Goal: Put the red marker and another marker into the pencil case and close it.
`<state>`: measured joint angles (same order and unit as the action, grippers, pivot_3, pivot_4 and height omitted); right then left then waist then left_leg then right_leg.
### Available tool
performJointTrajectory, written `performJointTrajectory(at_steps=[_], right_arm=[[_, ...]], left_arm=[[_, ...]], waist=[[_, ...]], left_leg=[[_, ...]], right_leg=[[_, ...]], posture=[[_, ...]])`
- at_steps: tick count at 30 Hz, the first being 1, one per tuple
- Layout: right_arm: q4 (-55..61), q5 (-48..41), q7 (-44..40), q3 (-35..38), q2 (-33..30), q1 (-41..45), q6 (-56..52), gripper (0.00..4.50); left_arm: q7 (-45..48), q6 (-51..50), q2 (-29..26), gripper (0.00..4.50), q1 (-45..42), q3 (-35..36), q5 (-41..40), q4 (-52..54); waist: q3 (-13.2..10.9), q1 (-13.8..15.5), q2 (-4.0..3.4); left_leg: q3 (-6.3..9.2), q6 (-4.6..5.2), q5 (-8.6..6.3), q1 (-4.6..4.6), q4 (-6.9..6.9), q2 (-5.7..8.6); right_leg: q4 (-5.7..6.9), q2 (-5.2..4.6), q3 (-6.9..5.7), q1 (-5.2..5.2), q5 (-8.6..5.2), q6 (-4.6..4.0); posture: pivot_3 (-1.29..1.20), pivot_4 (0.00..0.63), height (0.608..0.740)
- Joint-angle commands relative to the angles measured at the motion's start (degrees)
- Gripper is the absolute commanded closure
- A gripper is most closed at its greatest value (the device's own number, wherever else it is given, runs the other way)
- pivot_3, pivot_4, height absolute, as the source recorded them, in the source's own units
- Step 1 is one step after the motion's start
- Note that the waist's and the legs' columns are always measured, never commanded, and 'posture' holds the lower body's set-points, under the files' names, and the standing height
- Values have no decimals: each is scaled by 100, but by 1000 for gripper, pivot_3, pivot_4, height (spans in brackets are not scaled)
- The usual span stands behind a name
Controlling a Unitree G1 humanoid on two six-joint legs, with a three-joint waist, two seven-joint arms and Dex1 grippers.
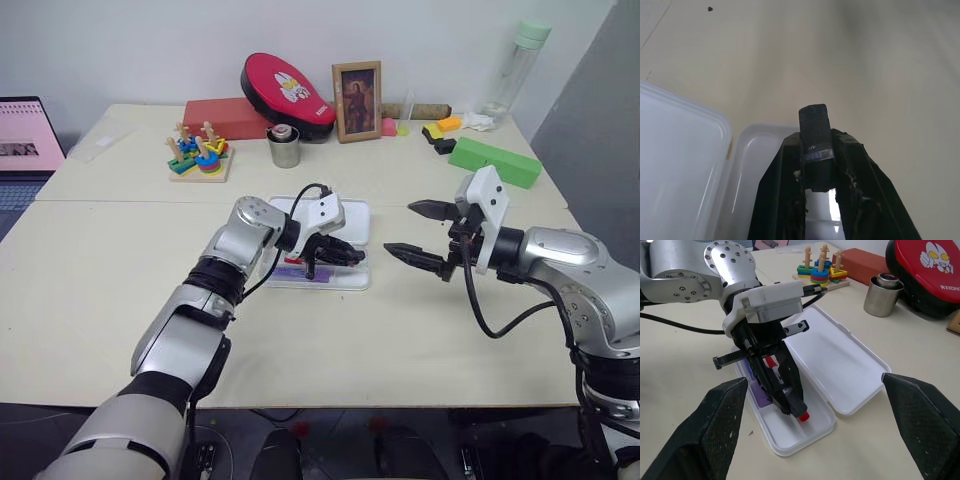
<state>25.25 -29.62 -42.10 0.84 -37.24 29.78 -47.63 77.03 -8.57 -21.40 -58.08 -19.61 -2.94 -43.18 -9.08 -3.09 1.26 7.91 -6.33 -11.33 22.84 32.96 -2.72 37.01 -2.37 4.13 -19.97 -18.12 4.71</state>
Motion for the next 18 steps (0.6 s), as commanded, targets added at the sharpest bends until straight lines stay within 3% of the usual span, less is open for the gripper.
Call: performJointTrajectory(at_steps=[1,16,18], right_arm=[[269,-91,134,145,-19,-1,-9,0],[235,-144,235,57,7,35,27,0],[239,-142,249,54,12,30,26,0]], left_arm=[[-1,-17,64,4041,34,29,76,150],[-18,-87,112,4041,245,-23,377,355],[-40,-91,118,3335,240,-21,410,343]], waist=[[0,0,0],[0,7,0],[0,5,0]], left_leg=[[0,1,0,0,0,0],[1,1,1,0,0,0],[1,1,1,0,0,0]], right_leg=[[0,0,0,0,0,0],[0,0,0,1,0,0],[1,0,0,1,0,0]], posture=[[0,150,740],[0,150,740],[0,150,740]])
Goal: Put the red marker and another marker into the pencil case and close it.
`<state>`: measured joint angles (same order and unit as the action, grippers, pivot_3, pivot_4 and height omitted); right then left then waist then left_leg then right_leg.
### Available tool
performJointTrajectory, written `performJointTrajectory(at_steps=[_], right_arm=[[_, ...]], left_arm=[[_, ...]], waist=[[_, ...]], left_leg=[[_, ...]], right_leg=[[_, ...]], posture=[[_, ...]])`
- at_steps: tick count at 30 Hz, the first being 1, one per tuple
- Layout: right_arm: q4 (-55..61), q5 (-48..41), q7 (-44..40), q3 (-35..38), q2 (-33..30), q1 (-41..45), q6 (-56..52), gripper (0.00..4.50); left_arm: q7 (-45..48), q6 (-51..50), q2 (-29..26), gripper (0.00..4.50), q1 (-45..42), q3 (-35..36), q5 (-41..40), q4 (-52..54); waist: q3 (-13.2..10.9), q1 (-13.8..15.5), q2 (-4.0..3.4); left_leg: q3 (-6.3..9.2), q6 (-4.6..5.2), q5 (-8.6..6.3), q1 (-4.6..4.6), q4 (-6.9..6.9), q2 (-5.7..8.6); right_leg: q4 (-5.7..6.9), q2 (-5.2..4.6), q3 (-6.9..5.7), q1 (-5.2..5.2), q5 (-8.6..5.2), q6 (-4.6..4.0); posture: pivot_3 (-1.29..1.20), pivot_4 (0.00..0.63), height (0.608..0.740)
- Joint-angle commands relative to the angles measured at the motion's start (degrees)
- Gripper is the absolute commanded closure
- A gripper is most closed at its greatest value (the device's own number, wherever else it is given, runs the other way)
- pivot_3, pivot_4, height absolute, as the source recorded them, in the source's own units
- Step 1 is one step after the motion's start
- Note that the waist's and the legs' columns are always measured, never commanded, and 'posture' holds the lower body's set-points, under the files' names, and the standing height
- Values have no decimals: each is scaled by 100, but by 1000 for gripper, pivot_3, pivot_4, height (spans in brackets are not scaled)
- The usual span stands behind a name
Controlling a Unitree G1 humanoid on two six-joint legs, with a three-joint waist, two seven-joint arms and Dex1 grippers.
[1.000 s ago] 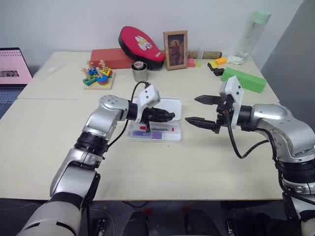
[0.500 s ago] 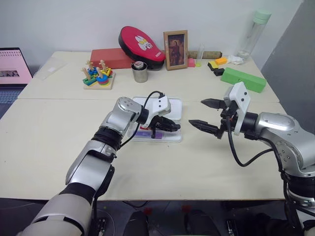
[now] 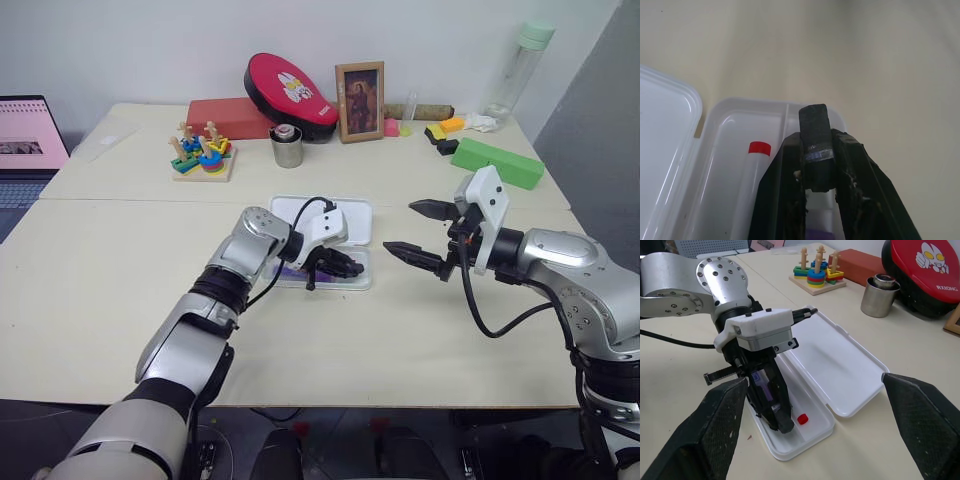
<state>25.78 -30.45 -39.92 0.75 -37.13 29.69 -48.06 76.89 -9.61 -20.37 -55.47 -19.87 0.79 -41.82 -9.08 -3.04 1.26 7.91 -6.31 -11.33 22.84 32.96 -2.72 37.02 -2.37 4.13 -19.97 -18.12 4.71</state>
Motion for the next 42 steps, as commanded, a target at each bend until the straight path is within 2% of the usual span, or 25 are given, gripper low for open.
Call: performJointTrajectory(at_steps=[1,12,18,22,27,34,37,42], right_arm=[[187,-59,37,65,2,38,69,0],[137,-19,52,34,9,58,113,0],[-135,-1,-117,-78,17,277,208,0],[-792,143,-409,-362,106,804,471,0],[-2212,589,-691,-709,426,1587,1052,0],[-4234,1343,-822,-1002,882,2290,1958,0],[-5202,1690,-705,-1056,1101,2558,2342,474],[-6520,2077,-448,-960,1424,2910,2952,1738]], left_arm=[[-34,12,19,3251,-25,11,49,202],[-51,-128,119,1083,-103,206,-121,203],[-313,-496,40,28,28,740,-543,618],[-854,-860,-203,28,515,1321,-859,1354],[-1535,-1542,-424,28,1453,2211,-1496,2843],[-3035,-2013,-371,28,2702,3775,-2359,4805],[-3206,-2435,-479,0,3374,4120,-2838,5681],[-3469,-2706,-581,0,3831,4236,-3273,6229]], waist=[[0,0,0],[0,-2,0],[0,-8,0],[0,-56,0],[1,-107,-2],[2,-37,-1],[2,-28,-1],[1,24,-1]], left_leg=[[0,0,0,0,0,0],[0,1,0,-1,0,0],[1,1,1,-1,1,0],[-1,2,1,-6,1,-1],[2,5,4,-14,-1,-3],[2,4,5,-19,2,-3],[0,3,5,-18,0,-3],[1,3,5,-17,1,-2]], right_leg=[[0,0,0,0,0,0],[2,0,0,0,0,0],[3,0,0,0,0,0],[4,0,2,3,0,1],[10,0,-2,6,1,0],[7,-2,-1,10,2,-1],[3,-3,-1,14,2,-1],[8,-3,-4,15,2,-2]], posture=[[0,150,740],[0,150,740],[0,150,740],[0,150,740],[0,150,740],[0,150,740],[0,150,740],[0,150,740]])
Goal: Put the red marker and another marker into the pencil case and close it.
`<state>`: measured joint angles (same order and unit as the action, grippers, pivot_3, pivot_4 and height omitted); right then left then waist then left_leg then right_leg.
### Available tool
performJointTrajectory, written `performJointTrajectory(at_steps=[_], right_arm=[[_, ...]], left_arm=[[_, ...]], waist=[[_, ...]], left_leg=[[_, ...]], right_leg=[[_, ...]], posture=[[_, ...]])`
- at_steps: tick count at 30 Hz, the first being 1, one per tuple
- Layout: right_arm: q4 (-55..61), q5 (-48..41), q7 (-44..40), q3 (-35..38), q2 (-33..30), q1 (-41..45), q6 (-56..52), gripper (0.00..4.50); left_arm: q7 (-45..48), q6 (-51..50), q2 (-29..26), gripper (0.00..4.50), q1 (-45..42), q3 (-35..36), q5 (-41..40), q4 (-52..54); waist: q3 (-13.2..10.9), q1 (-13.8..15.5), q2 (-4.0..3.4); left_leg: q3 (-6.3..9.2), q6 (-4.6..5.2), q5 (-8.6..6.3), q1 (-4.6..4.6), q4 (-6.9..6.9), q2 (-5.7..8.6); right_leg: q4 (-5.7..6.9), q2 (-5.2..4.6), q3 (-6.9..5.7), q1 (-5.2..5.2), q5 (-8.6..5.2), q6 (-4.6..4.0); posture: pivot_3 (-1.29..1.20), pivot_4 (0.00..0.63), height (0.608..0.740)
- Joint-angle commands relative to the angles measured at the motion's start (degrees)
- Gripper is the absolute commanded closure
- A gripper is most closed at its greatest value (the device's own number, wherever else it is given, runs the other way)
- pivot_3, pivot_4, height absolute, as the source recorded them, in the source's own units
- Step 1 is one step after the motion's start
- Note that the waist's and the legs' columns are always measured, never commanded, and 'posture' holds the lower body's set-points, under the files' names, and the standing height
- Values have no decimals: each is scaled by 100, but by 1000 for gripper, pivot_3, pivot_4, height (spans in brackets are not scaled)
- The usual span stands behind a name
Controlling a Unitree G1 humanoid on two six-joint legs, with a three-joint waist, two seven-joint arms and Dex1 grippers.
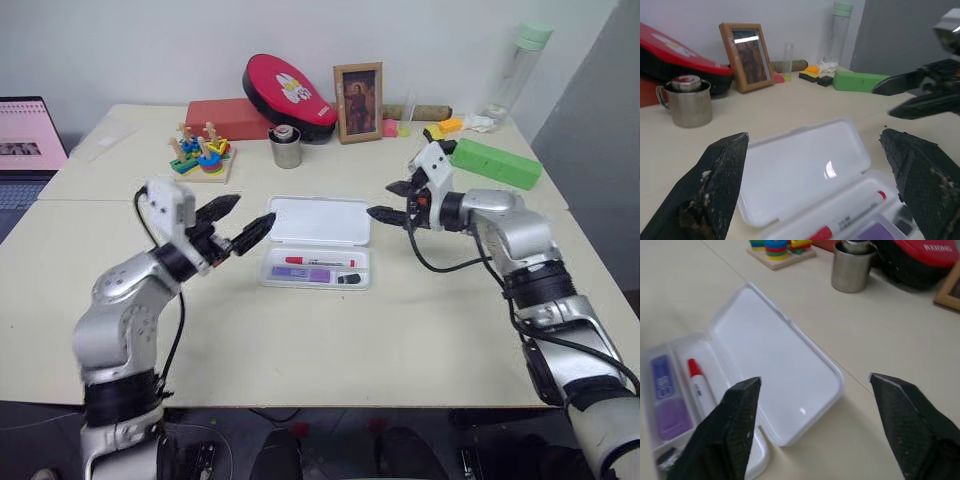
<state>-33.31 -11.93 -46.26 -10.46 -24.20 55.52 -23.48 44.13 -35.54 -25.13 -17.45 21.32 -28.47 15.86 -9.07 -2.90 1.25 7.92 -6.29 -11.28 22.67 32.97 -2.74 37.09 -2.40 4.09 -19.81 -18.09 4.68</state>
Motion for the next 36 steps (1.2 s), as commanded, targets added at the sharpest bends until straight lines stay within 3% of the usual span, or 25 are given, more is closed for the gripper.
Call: performJointTrajectory(at_steps=[1,11,26,36], right_arm=[[-919,299,336,196,221,401,651,2013],[-2641,793,995,356,709,782,1766,4430],[-3560,852,868,725,1103,907,2155,4467],[-3502,655,-22,1121,1178,948,2462,4467]], left_arm=[[-259,-123,-92,0,30,119,-404,470],[-564,-173,-188,0,25,23,-807,588],[-795,-365,-403,0,245,-69,-1279,831],[-877,-408,-535,0,374,-164,-1324,831]], waist=[[0,7,-1],[-2,-45,-3],[-2,-55,-4],[-3,-59,-6]], left_leg=[[0,0,0,-2,1,0],[-5,0,0,-20,-4,0],[-4,0,0,-22,-5,0],[-5,0,0,-22,-6,0]], right_leg=[[0,0,0,1,1,2],[-6,1,4,16,7,0],[-3,1,4,17,7,-2],[-4,1,4,17,7,-2]], posture=[[0,150,740],[0,150,740],[0,150,740],[0,150,740]])
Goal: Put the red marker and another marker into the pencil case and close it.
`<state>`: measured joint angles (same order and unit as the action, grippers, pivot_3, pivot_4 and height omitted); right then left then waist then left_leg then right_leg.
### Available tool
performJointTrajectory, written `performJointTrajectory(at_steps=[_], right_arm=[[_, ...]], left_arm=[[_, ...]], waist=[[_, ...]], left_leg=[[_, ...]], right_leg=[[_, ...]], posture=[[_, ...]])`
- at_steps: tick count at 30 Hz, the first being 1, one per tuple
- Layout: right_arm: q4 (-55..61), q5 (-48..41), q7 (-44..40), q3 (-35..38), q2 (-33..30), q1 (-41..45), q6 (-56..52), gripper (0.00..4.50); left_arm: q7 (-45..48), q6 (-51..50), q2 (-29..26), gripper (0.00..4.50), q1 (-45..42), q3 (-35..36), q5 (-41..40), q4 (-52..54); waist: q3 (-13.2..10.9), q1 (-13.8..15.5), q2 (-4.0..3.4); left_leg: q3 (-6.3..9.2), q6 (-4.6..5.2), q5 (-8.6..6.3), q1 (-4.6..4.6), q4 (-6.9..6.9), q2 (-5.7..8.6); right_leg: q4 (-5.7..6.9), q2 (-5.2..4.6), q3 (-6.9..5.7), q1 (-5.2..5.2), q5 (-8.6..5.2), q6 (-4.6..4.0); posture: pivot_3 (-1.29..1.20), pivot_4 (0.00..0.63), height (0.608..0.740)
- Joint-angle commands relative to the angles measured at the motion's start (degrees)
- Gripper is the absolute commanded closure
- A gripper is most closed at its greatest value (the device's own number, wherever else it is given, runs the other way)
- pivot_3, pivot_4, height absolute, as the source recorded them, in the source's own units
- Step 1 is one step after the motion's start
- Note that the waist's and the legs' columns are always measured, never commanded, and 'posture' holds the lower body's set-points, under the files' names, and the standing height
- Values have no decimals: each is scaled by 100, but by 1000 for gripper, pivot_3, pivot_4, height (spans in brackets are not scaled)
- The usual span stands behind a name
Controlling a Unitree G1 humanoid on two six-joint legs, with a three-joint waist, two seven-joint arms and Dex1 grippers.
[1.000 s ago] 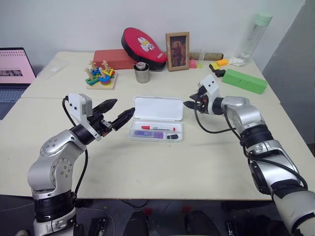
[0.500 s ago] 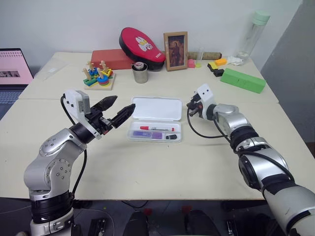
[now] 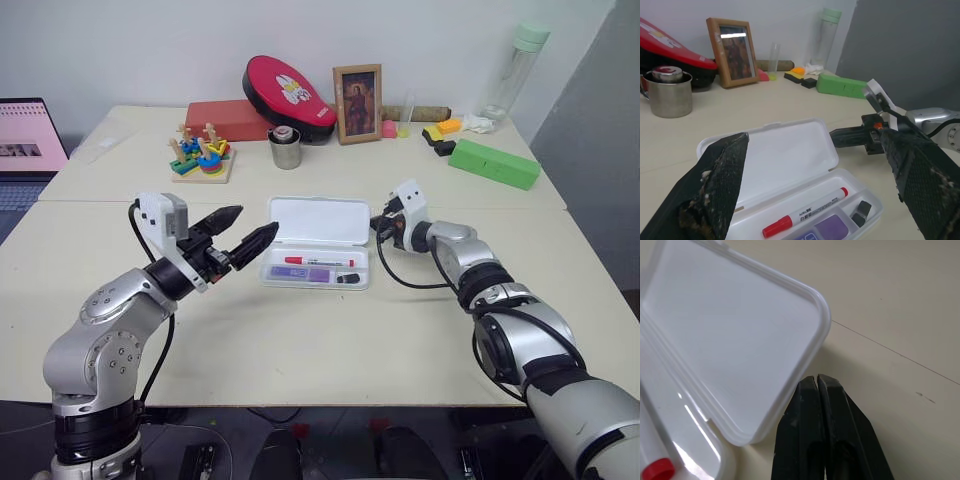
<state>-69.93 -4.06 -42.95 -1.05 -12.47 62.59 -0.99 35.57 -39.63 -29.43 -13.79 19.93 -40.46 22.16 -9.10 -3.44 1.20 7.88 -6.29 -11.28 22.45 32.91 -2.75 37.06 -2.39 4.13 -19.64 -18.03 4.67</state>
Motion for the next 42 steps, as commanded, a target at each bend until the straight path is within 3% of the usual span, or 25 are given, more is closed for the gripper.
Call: performJointTrajectory(at_steps=[1,10,16,19,23,42], right_arm=[[186,-142,-456,195,7,250,232,4467],[466,-136,-1204,202,19,346,364,4467],[152,-166,-522,447,-3,640,286,4467],[-64,271,303,218,-52,787,206,4467],[-170,426,647,164,21,845,248,4467],[-583,1215,806,-208,250,813,688,4467]], left_arm=[[-23,6,-111,0,16,-42,-121,199],[-50,29,-137,0,-26,-161,-109,128],[-51,19,-145,0,-15,-169,-110,126],[-62,14,-144,0,6,-160,-114,140],[-86,23,-127,0,25,-166,-106,157],[-494,135,-64,0,117,-63,-80,216]], waist=[[-1,-7,-1],[-2,-7,-3],[-3,3,-4],[-3,-3,-5],[-2,3,-3],[-3,-7,-5]], left_leg=[[0,0,0,-1,0,0],[0,0,0,-1,-1,0],[0,0,0,0,-1,0],[0,0,0,0,-1,0],[0,0,0,1,-3,0],[-1,0,0,1,-4,0]], right_leg=[[0,0,0,0,0,0],[0,0,0,0,0,0],[-1,0,0,0,0,0],[1,0,1,-2,0,0],[-2,0,1,-1,0,-1],[-1,0,1,-4,0,-1]], posture=[[0,150,740],[0,150,740],[0,150,740],[0,150,740],[0,150,740],[0,150,740]])
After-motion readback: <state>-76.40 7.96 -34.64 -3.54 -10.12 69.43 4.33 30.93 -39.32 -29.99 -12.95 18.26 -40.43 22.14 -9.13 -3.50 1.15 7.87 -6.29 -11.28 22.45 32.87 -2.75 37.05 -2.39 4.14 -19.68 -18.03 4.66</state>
